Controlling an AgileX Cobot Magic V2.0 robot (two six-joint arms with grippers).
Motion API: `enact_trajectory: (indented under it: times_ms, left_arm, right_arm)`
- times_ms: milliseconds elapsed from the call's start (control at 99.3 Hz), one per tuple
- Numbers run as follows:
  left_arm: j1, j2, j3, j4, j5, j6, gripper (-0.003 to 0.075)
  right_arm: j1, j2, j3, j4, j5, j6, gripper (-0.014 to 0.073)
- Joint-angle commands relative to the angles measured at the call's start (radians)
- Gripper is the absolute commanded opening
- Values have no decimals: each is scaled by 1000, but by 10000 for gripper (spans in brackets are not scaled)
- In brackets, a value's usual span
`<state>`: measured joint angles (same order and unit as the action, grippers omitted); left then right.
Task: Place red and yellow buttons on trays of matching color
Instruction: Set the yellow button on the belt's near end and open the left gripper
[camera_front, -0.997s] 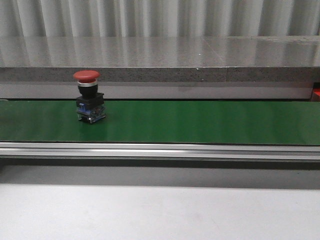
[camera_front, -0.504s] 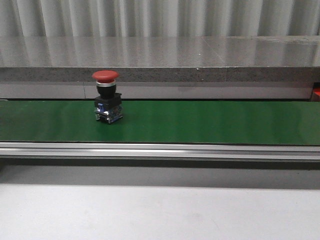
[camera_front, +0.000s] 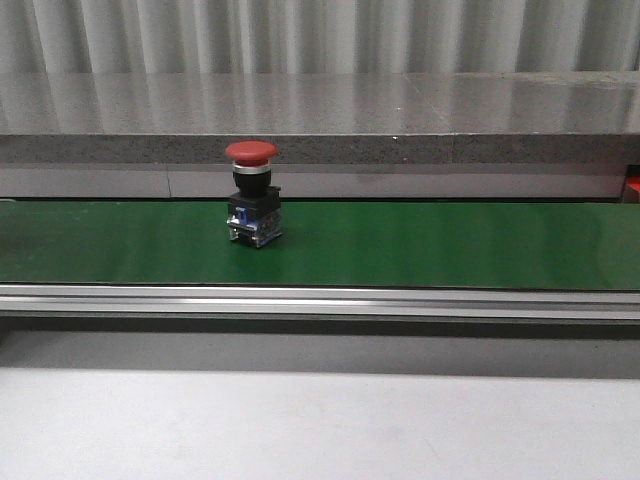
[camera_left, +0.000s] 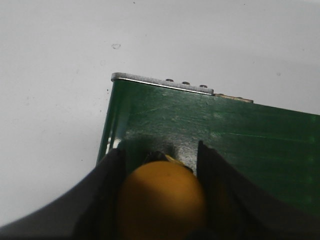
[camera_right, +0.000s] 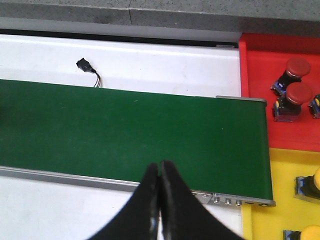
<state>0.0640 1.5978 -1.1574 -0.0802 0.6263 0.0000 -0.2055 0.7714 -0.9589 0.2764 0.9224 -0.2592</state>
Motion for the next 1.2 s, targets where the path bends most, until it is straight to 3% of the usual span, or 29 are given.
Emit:
enact_trajectory:
  times_ms: [0,393,494,877,1189]
  left_arm:
    - [-5,-34,-29,-4,-35,0,111]
    - [-5,-27,-29,-13,6,0,578]
    - [-5,-27,-29,-15,8,0,659]
    - [-86,-140,-74,-33,34,16,663]
    - [-105,-354,-44,-21,13,16,663]
  right_arm:
    - [0,-7,-22,12,-57,-10,-124]
    - [0,-7,-22,12,-57,-10,-124]
    - [0,-7,-22,12,-57,-10,-124]
    - [0,-7,-22,12,-57,-10,-124]
    - [0,-7,-22,12,-57,-10,-124]
